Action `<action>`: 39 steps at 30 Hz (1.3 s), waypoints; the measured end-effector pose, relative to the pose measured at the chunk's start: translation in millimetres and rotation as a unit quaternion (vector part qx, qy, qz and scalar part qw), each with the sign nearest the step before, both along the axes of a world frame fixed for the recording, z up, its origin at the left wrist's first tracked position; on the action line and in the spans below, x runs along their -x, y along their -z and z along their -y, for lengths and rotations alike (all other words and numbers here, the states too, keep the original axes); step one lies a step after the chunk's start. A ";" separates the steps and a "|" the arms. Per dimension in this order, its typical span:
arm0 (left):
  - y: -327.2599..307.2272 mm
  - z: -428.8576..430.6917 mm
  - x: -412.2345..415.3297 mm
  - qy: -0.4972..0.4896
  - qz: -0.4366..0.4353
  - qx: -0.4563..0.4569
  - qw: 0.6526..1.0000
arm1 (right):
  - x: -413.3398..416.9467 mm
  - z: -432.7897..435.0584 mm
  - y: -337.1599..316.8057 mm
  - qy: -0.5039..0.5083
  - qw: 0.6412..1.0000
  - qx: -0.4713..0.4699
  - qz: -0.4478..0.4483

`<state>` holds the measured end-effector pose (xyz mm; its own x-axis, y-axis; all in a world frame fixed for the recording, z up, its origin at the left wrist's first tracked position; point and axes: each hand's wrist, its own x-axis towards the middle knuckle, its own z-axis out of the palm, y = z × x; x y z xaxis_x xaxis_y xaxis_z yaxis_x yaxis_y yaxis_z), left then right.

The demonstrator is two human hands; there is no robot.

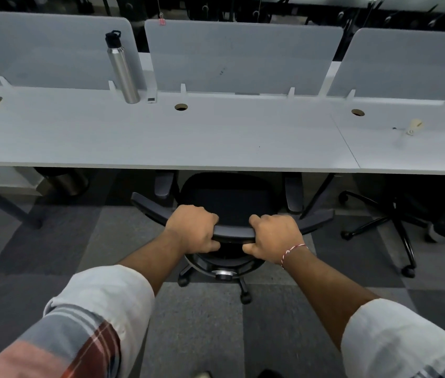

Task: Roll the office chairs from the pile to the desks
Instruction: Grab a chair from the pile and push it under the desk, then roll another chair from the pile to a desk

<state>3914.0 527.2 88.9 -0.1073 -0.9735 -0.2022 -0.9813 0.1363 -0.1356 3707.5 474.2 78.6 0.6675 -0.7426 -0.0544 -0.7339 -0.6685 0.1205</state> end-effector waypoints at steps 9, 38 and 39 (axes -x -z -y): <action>-2.2 10.8 2.1 0.024 0.007 0.034 0.999 | 5.1 9.8 -4.5 -0.002 1.000 0.014 0.008; 4.4 200.7 44.1 -0.038 -0.024 0.063 0.997 | 43.2 229.6 -2.2 -0.066 0.997 0.002 0.032; 5.7 197.5 51.0 -0.037 -0.027 0.063 0.997 | 49.5 227.7 -1.0 -0.066 0.997 0.006 0.032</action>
